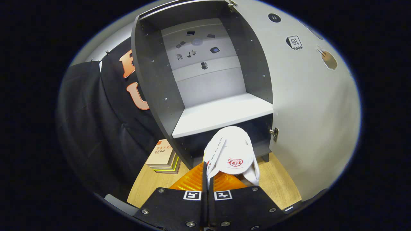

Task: Open the shoe cabinet door, grab the shoes and put them into the shoe cabinet, then close the shoe cabinet door.

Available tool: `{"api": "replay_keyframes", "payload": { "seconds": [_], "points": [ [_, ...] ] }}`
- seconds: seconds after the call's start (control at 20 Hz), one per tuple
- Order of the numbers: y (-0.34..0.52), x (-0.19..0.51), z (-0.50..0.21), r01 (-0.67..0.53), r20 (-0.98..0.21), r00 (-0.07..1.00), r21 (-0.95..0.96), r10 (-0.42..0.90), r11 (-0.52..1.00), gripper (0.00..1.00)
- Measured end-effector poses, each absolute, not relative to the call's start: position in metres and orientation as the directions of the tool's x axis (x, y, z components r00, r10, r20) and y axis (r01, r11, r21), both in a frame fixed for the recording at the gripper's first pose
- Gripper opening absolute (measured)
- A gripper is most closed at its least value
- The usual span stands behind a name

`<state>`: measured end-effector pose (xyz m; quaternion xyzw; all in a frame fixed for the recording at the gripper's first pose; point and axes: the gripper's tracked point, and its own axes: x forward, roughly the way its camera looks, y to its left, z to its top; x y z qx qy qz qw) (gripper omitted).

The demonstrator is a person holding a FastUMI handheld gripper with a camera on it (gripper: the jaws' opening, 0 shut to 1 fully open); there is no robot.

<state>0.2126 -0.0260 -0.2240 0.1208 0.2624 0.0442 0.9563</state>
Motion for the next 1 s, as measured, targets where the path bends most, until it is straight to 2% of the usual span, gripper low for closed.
{"api": "replay_keyframes", "payload": {
  "seconds": [1.0],
  "points": [
    [0.001,0.456,-0.246,-0.145,-0.495,0.816,0.322,0.297,0.936,0.00]
  ]
}}
